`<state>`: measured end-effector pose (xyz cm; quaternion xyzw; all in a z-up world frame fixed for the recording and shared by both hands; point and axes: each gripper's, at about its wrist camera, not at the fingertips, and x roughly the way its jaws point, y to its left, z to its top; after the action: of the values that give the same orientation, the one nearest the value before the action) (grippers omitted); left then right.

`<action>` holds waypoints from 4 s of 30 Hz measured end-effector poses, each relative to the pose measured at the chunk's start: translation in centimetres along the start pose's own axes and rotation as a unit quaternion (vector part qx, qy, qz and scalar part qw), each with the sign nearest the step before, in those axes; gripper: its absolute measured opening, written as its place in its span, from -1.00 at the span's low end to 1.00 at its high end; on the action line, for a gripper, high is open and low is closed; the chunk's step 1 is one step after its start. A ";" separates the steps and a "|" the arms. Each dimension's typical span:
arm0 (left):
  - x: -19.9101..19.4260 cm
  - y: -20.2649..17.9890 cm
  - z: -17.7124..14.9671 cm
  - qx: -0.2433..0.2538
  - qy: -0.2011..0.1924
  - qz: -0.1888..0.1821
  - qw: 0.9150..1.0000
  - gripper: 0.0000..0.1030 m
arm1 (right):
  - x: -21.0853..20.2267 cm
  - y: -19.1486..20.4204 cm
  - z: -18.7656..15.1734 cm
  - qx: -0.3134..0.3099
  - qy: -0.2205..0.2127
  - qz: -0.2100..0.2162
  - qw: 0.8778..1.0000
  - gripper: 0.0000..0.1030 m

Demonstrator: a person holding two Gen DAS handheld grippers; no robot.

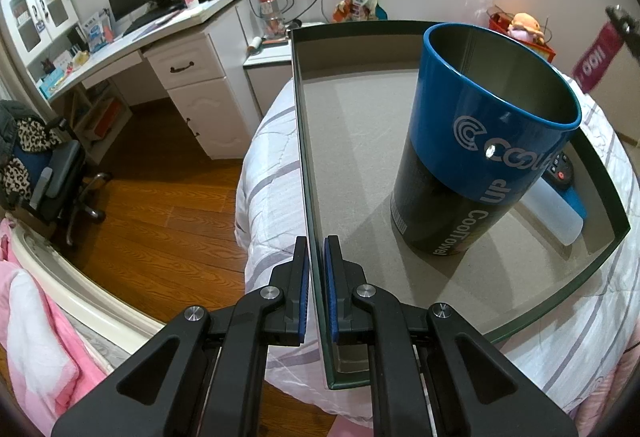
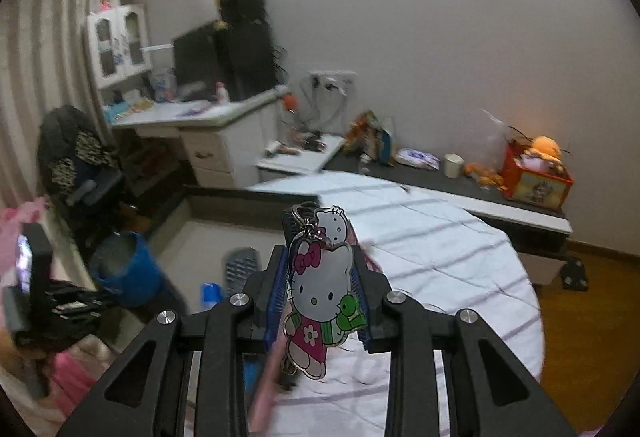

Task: Organize rigid objects
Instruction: 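Lift the keychain with red strap and carry it over the tray, then lower the keychain into the tray beside the tumbler and open right gripper, then withdraw the right gripper and move it to the black hair clip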

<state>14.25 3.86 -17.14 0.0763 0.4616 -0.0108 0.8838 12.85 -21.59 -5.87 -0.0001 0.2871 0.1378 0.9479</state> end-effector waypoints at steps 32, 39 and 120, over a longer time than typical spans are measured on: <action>-0.1 0.2 0.1 -0.003 0.000 -0.007 1.000 -0.87 | 6.8 9.8 -5.7 -0.042 0.106 0.106 0.988 -0.47; -0.1 0.1 0.1 -0.003 0.000 -0.006 1.000 -0.86 | 8.2 10.3 -6.0 -0.049 0.133 0.105 0.984 -0.48; -0.4 0.5 -0.2 -0.001 0.003 0.002 1.000 -0.88 | 0.0 0.4 -4.1 0.064 0.014 -0.134 0.989 1.00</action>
<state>13.91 4.31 -16.80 0.0766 0.4639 -0.0086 0.8825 10.51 -21.51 -9.30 0.0205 0.3055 -0.0088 0.9519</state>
